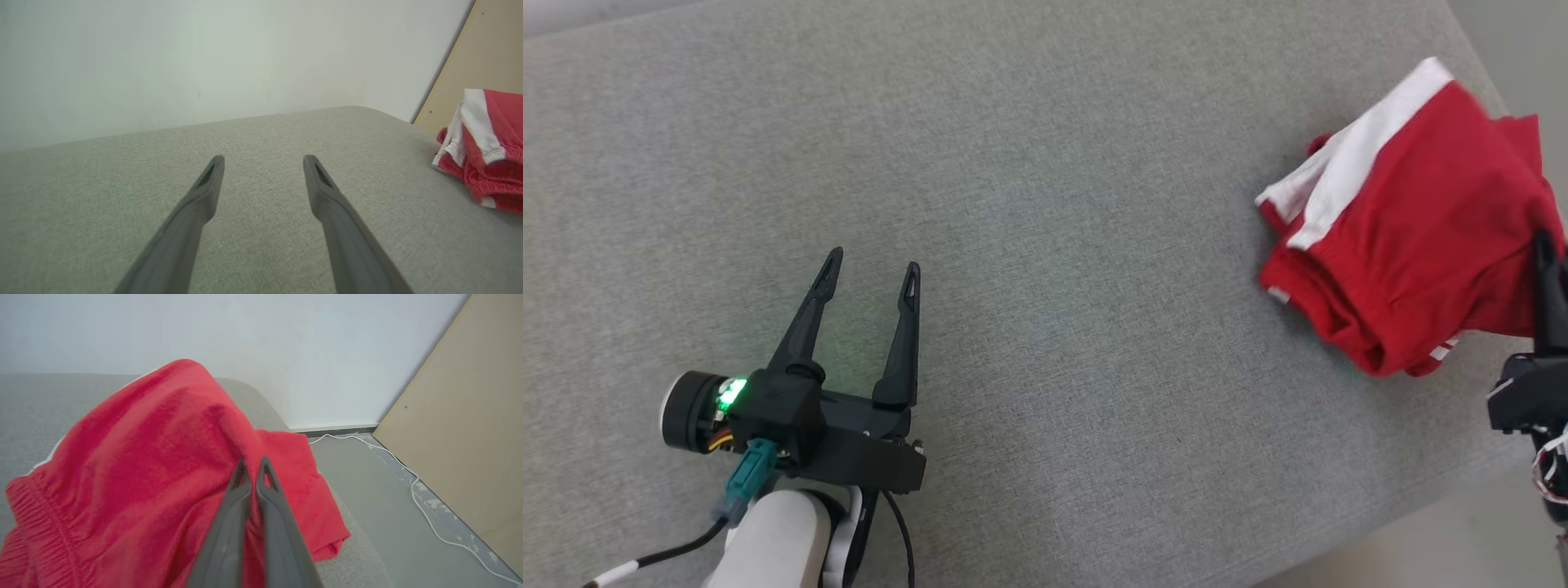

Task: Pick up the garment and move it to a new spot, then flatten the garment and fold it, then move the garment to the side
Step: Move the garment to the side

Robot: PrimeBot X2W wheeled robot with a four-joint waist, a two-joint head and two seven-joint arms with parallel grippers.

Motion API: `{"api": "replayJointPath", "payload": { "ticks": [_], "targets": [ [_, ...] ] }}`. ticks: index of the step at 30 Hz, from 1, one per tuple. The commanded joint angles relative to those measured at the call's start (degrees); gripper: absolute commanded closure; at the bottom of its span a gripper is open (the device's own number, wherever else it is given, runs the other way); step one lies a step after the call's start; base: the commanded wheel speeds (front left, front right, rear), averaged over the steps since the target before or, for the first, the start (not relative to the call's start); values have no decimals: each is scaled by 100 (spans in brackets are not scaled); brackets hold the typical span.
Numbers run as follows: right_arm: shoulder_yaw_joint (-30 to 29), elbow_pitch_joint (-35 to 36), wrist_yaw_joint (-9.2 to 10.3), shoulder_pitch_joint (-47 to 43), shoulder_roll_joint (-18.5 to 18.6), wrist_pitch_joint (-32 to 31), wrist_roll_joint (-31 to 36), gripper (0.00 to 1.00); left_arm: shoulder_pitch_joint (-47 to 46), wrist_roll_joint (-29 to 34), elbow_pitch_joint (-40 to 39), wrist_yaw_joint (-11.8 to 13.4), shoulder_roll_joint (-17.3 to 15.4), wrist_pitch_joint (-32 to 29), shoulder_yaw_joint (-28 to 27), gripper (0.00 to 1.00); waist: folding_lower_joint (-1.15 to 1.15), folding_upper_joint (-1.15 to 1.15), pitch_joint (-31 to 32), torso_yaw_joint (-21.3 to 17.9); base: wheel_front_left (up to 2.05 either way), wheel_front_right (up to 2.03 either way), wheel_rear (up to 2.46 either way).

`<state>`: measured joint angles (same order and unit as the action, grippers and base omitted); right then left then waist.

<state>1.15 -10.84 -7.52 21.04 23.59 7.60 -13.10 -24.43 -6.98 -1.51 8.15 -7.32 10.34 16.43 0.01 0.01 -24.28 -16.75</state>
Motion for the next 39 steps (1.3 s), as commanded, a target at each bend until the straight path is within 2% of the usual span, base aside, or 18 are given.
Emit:
{"api": "replayJointPath", "payload": {
  "ticks": [1, 6, 11, 12, 13, 17, 21, 25, 32, 39],
  "targets": [
    [-50, -138, 6, 114, 13, 117, -109, 100, -51, 60, 1, -12, -36, -1, 10, 0, -1, -1, -81, -73, 0, 0, 0],
    [5, -1140, 6, 600, -13, 550, -477, 100, -114, 97, -12, -41, -102, -85, 61, 0, -1, -1, -181, -143, 0, 0, 0],
    [225, -2270, 6, 1202, -78, 712, -831, 100, -164, 131, -51, -58, -147, -154, 120, 0, -1, -1, -269, -127, 0, 0, 0],
    [212, -2506, 6, 1301, -56, 720, -889, 80, -183, 137, -59, -68, -148, -161, 142, 0, -1, -1, -288, -108, 0, 0, 0],
    [231, -2714, 6, 1379, -41, 730, -917, 0, -205, 142, -60, -75, -151, -170, 157, 0, -1, -1, -299, -92, 0, 0, 0],
    [188, -3011, 6, 1536, -74, 765, -1010, 0, -217, 148, -87, -55, -142, -158, 190, 0, -1, -1, -283, -43, 0, 0, 0],
    [-94, -2643, 6, 1253, -140, 762, -1061, 0, -127, 92, -78, -31, -140, -115, 205, 0, -1, -1, -159, 9, 0, 0, 0],
    [-442, -1813, 6, 827, -271, 763, -982, 0, -17, 17, -53, 0, -118, -63, 207, 0, -1, -1, 32, 101, 0, 0, 0],
    [-945, 51, 6, -99, -797, 763, -613, 0, 169, -130, 8, 75, -81, 81, 147, 0, -1, -1, 391, 440, 0, 0, 0],
    [-758, 1230, 6, -571, -1136, 613, -141, 0, 405, -263, -20, 215, -95, 249, -15, 0, -1, -1, 720, 958, 0, 0, 0]
  ]
}}
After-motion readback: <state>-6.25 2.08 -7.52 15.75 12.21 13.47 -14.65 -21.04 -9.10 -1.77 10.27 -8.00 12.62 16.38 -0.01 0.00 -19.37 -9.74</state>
